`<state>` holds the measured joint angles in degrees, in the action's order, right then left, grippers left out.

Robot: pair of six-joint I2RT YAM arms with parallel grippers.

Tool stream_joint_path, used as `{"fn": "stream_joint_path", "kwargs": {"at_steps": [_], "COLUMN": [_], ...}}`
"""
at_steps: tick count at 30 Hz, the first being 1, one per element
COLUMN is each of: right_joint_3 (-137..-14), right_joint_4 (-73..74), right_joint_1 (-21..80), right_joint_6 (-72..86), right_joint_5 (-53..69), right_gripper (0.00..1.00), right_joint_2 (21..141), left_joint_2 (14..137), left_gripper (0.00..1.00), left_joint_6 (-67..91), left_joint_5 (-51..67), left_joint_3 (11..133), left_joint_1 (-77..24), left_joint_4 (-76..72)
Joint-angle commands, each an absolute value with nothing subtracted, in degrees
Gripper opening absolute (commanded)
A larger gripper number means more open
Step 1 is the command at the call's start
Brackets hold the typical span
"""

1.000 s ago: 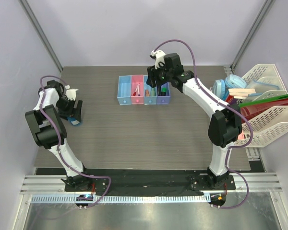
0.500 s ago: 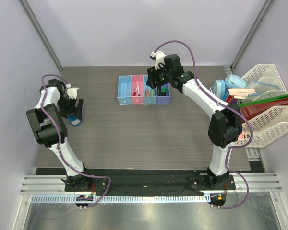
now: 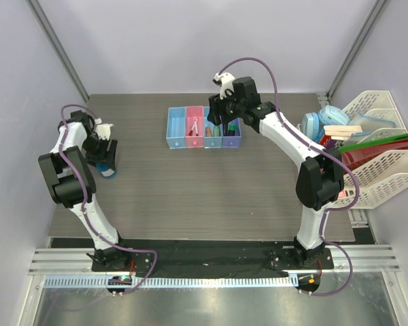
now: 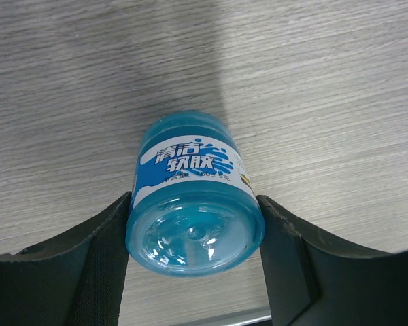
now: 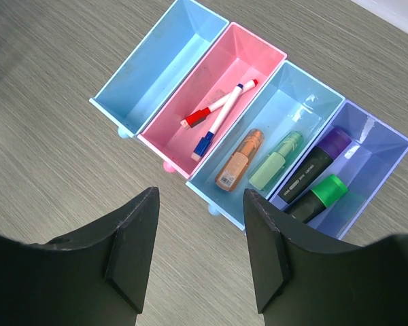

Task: Sort the stationery into containers
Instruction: Pick up the stationery from the center of the board.

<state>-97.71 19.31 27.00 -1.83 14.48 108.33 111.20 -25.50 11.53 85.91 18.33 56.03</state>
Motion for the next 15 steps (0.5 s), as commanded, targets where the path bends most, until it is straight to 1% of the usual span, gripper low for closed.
{"fn": "stream_joint_path", "kwargs": {"at_steps": [1,3,6,7,8,9,11,12,14,15], "right_joint_3": [-96.9,-96.6,-97.2,-97.6,-98.0,-98.5,-99.1,-99.3,-99.3,-99.3], "right_joint_4": [16.8,16.8,17.9,19.0,19.3,19.5,19.5,19.3,18.0,16.5], "right_joint_1": [27.0,27.0,26.9,26.8,26.9,26.9,26.9,26.9,26.9,26.9], "right_joint_6": [-1.3,-0.9,-0.1,1.6,2.2,3.8,5.4,7.4,9.7,12.1], "right_joint_5": [15.7,19.6,27.7,29.7,32.3,36.6,41.4,45.3,48.8,52.9], "right_gripper": [0.58,0.58,0.63,0.69,0.72,0.74,0.78,0.8,0.82,0.84], "right_joint_2": [104.9,105.2,107.0,107.7,109.2,109.9,112.2,113.0,114.9,115.6], "left_joint_2": [107.8,106.1,101.6,99.0,97.7,96.5,91.9,90.1,85.8,84.7], "left_gripper": [0.0,0.0,0.0,0.0,0.0,0.0,0.0,0.0,0.0,0.0], "left_joint_6": [-25.3,-25.3,-25.1,-25.0,-25.0,-24.5,-24.1,-23.3,-22.6,-22.2], "left_joint_5": [14.4,18.2,22.2,23.9,24.2,24.1,24.0,23.6,22.3,22.0], "left_joint_3": [87.6,87.4,86.2,85.6,84.3,83.4,80.2,78.9,75.7,74.9], "left_joint_1": [18.0,17.6,15.3,13.2,12.0,10.5,6.3,3.5,0.7,-2.4], "left_joint_4": [58.8,60.0,59.7,59.1,58.1,55.4,52.0,47.6,43.4,40.3]}}
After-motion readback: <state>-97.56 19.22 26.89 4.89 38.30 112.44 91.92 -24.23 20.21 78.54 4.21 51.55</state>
